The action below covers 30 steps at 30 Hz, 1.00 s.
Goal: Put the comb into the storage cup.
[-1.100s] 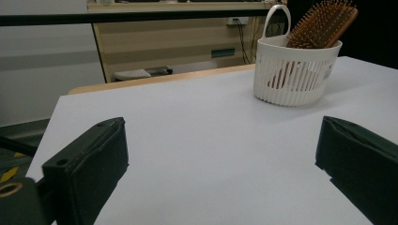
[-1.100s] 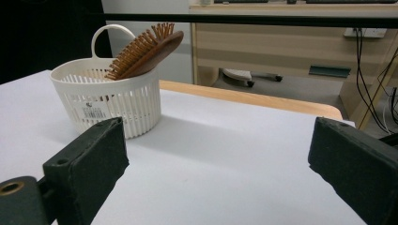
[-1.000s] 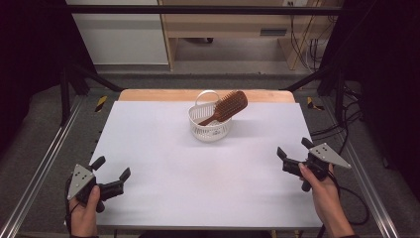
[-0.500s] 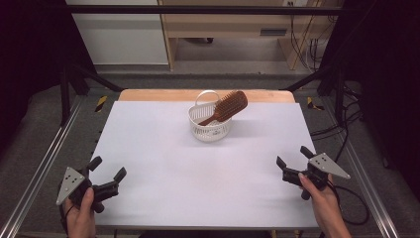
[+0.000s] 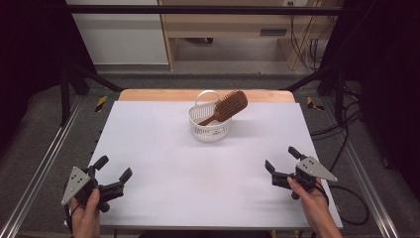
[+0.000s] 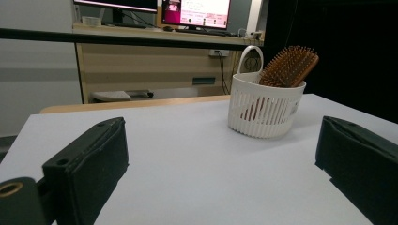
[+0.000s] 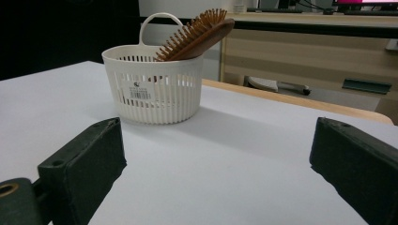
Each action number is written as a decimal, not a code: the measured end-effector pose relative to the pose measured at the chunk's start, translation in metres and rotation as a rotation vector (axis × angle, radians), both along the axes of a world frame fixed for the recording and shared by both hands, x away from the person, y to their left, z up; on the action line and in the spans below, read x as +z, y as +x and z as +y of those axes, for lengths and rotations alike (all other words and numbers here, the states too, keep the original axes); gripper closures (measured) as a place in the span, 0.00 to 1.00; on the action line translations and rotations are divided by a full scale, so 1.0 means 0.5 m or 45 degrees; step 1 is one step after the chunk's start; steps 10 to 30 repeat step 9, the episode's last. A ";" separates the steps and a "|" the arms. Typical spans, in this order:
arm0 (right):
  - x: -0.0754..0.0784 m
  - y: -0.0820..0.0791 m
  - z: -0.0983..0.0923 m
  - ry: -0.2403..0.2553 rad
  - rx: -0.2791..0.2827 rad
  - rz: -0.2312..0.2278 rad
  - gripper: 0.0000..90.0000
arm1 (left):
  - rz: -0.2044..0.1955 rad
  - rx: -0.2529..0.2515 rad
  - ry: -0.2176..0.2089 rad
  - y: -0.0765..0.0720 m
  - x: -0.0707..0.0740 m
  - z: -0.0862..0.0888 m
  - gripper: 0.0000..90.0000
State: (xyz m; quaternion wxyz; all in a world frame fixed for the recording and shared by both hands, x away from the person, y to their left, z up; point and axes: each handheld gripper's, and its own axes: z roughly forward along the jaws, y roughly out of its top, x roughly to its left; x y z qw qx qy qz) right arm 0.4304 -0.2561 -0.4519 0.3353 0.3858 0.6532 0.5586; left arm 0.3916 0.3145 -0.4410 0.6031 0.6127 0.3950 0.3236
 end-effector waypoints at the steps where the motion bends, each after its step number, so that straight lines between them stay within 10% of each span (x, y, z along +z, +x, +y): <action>1: 0.001 0.001 0.003 0.006 0.001 -0.001 0.04 | -0.001 0.014 0.013 0.000 0.000 -0.001 0.03; 9: -0.009 0.021 0.022 -0.059 -0.082 0.097 0.04 | 0.077 0.030 0.090 0.011 -0.005 -0.024 0.02; 30: -0.009 0.021 0.022 -0.059 -0.082 0.097 0.04 | 0.077 0.030 0.090 0.011 -0.005 -0.024 0.02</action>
